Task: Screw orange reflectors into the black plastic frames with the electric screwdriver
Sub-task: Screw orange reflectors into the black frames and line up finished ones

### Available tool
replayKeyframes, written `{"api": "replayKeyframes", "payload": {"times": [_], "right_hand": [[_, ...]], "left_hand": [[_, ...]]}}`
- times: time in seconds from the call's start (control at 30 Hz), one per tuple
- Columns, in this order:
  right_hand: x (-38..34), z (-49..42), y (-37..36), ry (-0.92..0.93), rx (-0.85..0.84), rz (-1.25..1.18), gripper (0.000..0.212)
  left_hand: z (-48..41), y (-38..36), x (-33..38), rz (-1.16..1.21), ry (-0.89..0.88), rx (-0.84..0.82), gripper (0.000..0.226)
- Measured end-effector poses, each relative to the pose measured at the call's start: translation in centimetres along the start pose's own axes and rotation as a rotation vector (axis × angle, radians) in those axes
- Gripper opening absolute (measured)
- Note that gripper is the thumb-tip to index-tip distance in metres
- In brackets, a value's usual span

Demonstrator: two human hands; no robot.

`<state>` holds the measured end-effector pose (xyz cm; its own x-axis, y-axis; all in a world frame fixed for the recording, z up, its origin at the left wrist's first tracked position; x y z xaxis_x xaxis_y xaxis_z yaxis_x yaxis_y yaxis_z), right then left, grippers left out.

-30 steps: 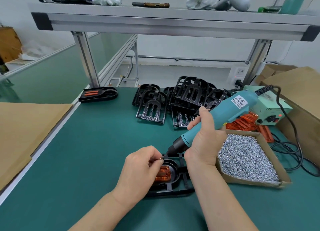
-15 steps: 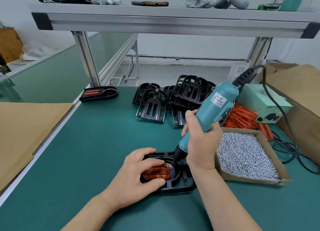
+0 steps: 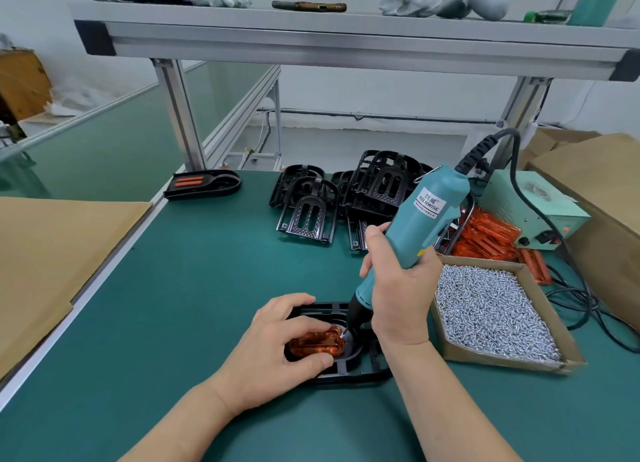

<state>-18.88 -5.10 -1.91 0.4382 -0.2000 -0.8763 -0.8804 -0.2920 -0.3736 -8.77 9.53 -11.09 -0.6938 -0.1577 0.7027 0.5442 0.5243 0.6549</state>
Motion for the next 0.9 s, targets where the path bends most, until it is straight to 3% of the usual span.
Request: {"api": "replayKeyframes", "payload": {"times": [0.9], "right_hand": [[1.3,0.4,0.1,-0.045,-0.001,0.02,0.027]], "left_hand": [[-0.1,-0.4,-0.1,0.031,-0.017,0.008,0.041]]}}
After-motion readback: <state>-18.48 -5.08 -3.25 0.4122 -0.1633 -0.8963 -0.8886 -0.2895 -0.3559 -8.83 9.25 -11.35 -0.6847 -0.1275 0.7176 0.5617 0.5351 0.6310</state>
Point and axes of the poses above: each hand's wrist, its own z-axis away from the middle knuckle, its own y-axis out of the back of the hand, x = y × z, the point moved 5 cm from there along -z, towards the middle knuckle, and after that the axes turned 6 degrees about x, right-handed, at the moved point
